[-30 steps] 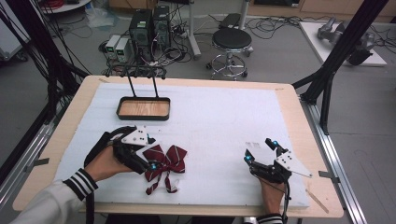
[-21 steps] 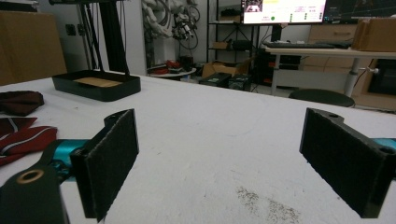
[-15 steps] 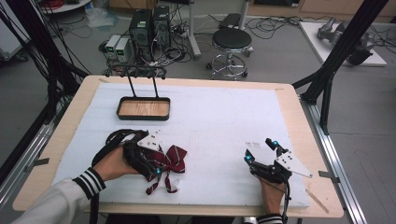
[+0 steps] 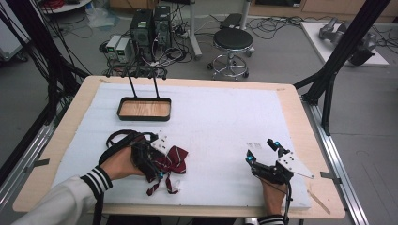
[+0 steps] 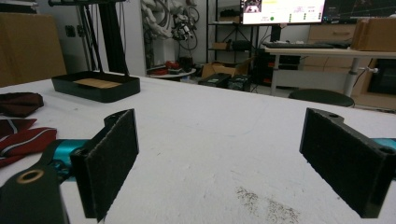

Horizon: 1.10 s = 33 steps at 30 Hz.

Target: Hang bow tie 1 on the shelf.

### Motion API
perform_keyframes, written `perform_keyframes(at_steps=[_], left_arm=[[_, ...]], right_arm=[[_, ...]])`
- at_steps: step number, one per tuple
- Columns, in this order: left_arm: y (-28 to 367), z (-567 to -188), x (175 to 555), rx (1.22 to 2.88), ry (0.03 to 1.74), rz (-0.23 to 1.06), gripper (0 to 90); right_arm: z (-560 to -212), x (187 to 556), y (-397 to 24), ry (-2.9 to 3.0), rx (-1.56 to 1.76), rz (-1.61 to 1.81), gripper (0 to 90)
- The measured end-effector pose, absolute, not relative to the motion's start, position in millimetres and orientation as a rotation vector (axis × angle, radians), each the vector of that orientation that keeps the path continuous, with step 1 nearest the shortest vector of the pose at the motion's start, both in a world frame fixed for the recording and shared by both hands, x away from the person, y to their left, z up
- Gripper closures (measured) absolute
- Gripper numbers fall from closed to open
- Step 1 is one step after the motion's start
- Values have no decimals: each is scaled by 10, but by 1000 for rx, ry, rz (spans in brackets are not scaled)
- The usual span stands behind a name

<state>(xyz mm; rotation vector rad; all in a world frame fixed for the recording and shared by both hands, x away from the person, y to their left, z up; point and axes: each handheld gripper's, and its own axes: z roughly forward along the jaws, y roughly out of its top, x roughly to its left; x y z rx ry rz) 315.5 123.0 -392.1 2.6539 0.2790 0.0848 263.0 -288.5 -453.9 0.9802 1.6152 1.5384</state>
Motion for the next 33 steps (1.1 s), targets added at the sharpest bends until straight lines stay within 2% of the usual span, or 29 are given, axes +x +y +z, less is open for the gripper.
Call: perform_keyframes(at_steps=[22, 30, 33], left_arm=[[1099, -4047, 3218, 2770, 228, 8, 501], [1075, -4087, 3231, 2800, 253, 12, 593], [1061, -4080, 3239, 2811, 283, 34, 667]], right_arm=[[-4540, 2629, -2885, 1616, 982, 1538, 109], [-4539, 2629, -2885, 1615, 983, 1539, 109], [-4539, 2629, -2885, 1616, 982, 1537, 109]])
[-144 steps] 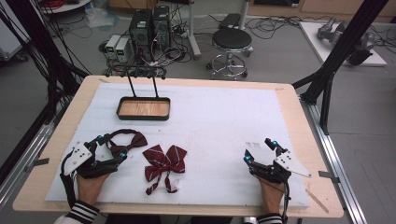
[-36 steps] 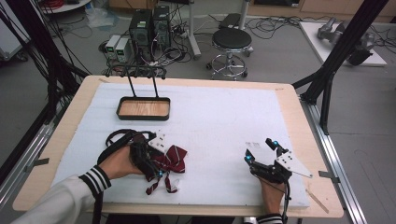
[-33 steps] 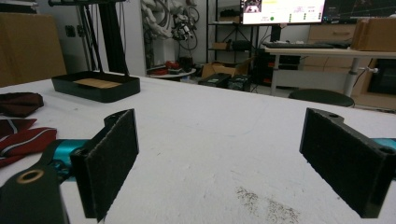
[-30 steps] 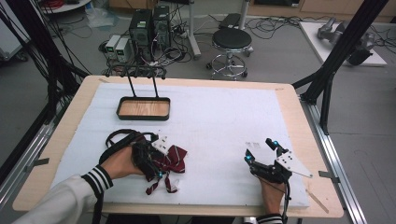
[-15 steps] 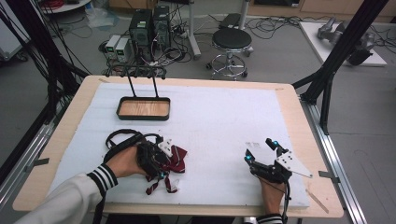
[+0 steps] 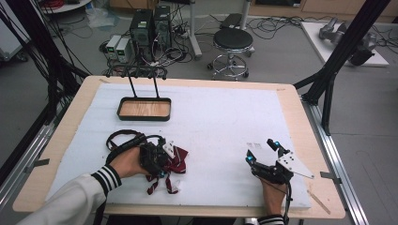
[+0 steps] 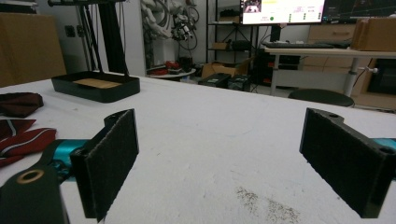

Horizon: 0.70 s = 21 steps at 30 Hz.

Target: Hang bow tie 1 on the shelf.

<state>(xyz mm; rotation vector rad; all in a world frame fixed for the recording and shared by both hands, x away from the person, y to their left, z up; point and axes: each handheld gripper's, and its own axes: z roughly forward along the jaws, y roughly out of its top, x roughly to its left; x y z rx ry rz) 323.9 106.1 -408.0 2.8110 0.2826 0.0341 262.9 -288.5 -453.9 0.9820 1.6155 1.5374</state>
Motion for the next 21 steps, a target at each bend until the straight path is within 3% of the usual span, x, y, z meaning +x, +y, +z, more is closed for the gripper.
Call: perform_keyframes(at_steps=[4, 21], left_arm=[[1049, -4079, 3245, 2816, 304, 52, 732], [1110, -3997, 3203, 2739, 290, 135, 743]], right_arm=[[-4539, 2629, -2885, 1615, 983, 1538, 109], [-4539, 2630, -2886, 1616, 978, 1535, 109]])
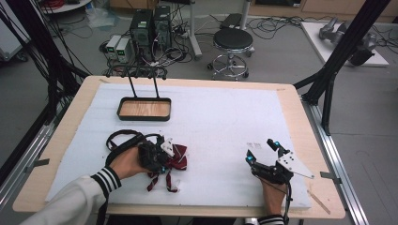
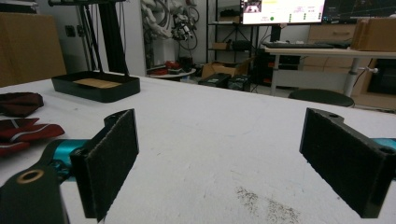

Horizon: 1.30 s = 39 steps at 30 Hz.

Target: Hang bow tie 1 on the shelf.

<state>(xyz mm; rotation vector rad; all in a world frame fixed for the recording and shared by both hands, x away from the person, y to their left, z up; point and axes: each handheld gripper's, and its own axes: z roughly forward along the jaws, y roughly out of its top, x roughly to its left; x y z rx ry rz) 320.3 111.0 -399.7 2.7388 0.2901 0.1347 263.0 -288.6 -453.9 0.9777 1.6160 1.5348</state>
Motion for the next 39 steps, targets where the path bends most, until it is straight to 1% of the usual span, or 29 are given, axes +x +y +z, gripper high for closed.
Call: perform_keyframes(at_steps=[6, 17, 23, 29, 39], left_arm=[[1236, -3875, 3208, 2605, 358, 191, 744], [1438, -3684, 3242, 2434, 443, 281, 746], [1614, -3519, 3276, 2319, 524, 378, 747], [1759, -3360, 3291, 2257, 566, 461, 748], [2001, -3188, 3331, 2154, 651, 528, 748]], right_arm=[[-4539, 2629, -2885, 1616, 980, 1536, 109], [-4539, 2626, -2881, 1619, 978, 1538, 109], [-4539, 2625, -2880, 1620, 979, 1538, 109], [-4539, 2626, -2882, 1618, 979, 1537, 109], [-4540, 2625, -2879, 1620, 978, 1535, 109]])
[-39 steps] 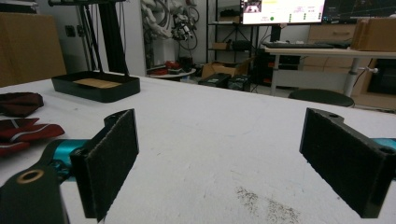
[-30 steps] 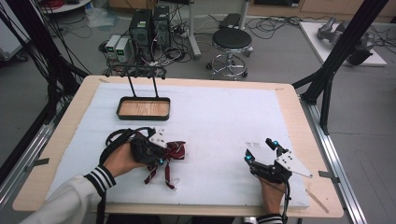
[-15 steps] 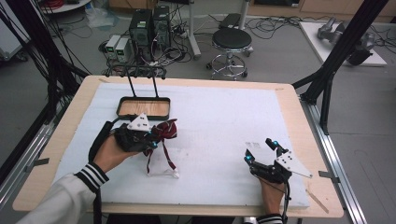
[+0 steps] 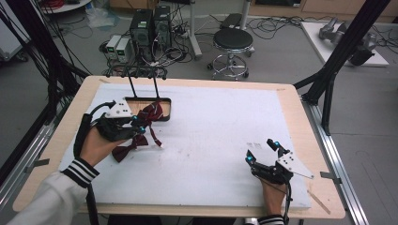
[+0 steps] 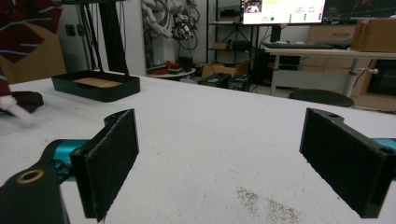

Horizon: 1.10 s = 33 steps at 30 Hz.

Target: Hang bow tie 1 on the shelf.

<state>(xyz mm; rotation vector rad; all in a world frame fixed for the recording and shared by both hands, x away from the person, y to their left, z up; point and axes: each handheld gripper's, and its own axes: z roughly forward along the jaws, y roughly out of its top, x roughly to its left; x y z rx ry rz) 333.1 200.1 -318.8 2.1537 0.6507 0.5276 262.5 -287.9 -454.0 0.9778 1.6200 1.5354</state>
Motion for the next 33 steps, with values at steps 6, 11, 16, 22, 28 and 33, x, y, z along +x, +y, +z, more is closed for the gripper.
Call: perform_keyframes(at_steps=[6, 11, 16, 22, 28, 33], left_arm=[[2152, -3082, 3354, 2120, 686, 567, 747], [2298, -2984, 3393, 2107, 722, 619, 748], [2459, -2885, 3454, 2069, 771, 673, 748], [2618, -2837, 3514, 2035, 824, 713, 748], [2731, -2823, 3568, 1999, 857, 724, 747], [2819, -2763, 3631, 1944, 890, 764, 748]], right_arm=[[-4540, 2626, -2880, 1621, 981, 1535, 109], [-4538, 2636, -2885, 1621, 973, 1533, 109], [-4537, 2634, -2882, 1622, 982, 1536, 109], [-4537, 2634, -2881, 1622, 981, 1534, 109], [-4538, 2630, -2879, 1626, 984, 1533, 109], [-4538, 2630, -2879, 1627, 983, 1534, 109]])
